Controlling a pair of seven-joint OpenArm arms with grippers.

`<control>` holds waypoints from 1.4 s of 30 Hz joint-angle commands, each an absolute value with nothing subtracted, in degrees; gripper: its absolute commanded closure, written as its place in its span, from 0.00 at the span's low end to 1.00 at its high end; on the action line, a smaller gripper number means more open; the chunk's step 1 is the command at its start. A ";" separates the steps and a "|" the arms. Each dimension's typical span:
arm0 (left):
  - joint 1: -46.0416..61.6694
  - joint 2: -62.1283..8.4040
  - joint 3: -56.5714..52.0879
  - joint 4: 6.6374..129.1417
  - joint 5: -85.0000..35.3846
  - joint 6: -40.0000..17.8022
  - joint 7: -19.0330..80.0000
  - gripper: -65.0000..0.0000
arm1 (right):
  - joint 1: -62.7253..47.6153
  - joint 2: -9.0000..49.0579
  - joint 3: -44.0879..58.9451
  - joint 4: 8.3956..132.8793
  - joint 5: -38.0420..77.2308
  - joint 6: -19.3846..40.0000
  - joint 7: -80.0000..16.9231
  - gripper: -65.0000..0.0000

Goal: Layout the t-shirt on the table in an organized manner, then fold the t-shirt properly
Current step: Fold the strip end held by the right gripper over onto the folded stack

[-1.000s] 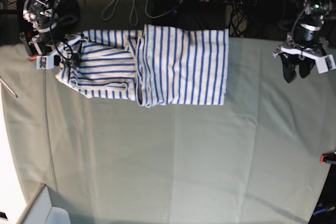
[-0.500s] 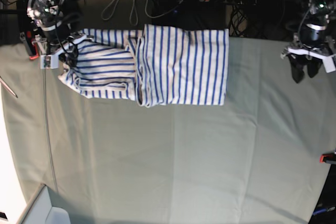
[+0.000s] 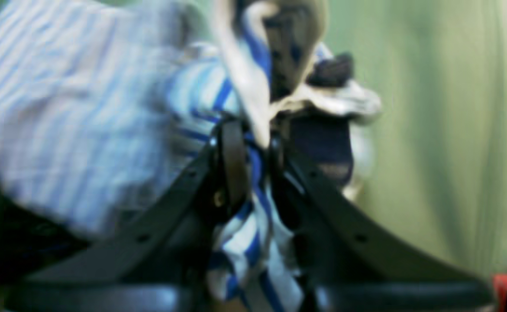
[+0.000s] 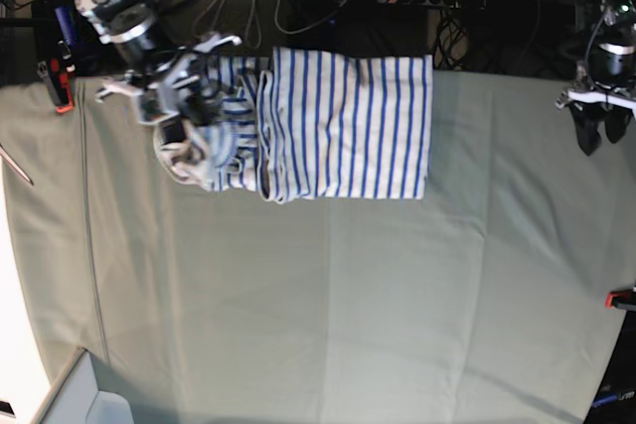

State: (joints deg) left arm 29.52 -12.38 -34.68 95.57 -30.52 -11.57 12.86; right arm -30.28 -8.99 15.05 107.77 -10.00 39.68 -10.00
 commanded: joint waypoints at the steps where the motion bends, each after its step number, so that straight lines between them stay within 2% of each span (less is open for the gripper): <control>1: 29.67 -13.05 -35.03 96.40 -30.81 -11.65 11.21 0.54 | -30.90 -9.00 13.58 109.85 -8.75 40.00 -8.40 1.00; 12: 30.55 -13.14 -36.44 96.40 -30.81 -11.65 11.21 0.54 | -28.09 -9.00 -5.67 110.81 -8.75 40.00 -8.66 1.00; 16: 30.55 -13.14 -37.49 96.40 -30.81 -11.65 11.21 0.54 | -22.55 -9.00 -11.38 107.65 -8.84 40.00 -16.13 1.00; 21: 31.69 -13.14 -38.73 96.40 -30.81 -11.65 11.21 0.54 | -16.22 -9.00 -14.81 100.35 -8.84 40.00 -22.81 1.00; 29: 31.78 -13.14 -39.16 96.40 -30.81 -11.65 11.21 0.54 | -10.95 -9.00 -21.23 92.97 -8.75 40.00 -22.90 1.00; 38: 31.52 -13.14 -39.16 96.31 -30.73 -11.65 11.21 0.54 | -6.20 -9.00 -21.49 86.37 -8.66 40.00 -23.16 1.00; 42: 31.25 -13.14 -39.08 96.31 -30.73 -11.65 11.21 0.54 | -5.67 -9.00 -21.85 86.37 -8.66 40.00 -23.34 0.82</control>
